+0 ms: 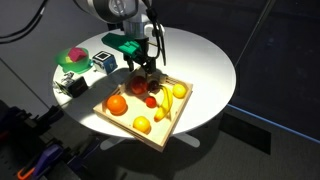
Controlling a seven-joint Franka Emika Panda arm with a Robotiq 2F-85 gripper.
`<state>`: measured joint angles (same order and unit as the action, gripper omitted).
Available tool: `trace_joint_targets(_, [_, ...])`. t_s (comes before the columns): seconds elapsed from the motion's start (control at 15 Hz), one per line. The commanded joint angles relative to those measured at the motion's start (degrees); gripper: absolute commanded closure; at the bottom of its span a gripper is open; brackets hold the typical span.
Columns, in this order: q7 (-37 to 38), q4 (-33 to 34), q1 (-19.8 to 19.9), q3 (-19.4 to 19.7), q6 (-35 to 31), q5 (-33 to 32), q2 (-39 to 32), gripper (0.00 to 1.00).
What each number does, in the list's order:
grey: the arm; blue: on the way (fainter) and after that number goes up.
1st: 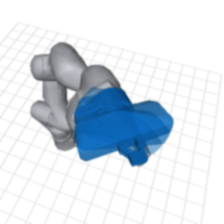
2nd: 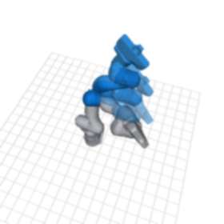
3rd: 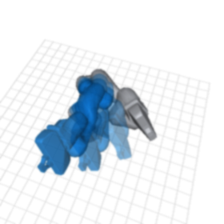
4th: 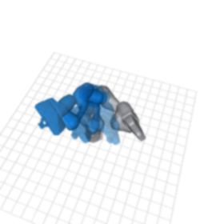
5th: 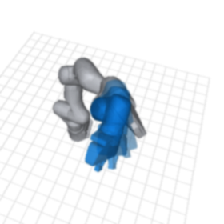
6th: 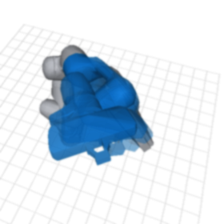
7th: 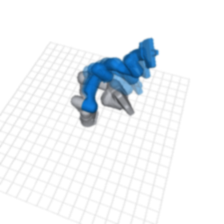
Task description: Remove the red apple from the wooden tray and put in on the table between the wooden tray and the green bowl
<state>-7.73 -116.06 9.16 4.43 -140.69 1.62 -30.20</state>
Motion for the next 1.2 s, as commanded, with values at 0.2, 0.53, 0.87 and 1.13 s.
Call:
trace_joint_targets(0.2, [1.16, -1.38, -0.24, 0.8, 0.44, -0.91, 0.72, 0.0])
trace_joint_targets(0.53, [1.05, -1.86, -0.26, 0.9, 0.02, -1.06, 0.42, 0.0])
trace_joint_targets(0.87, [0.73, -2.1, -0.27, 0.9, -1.5, -1.31, -0.08, 0.0])
trace_joint_targets(1.13, [0.5, -2.13, -0.15, 0.79, -3.24, -1.25, -0.78, 0.0])
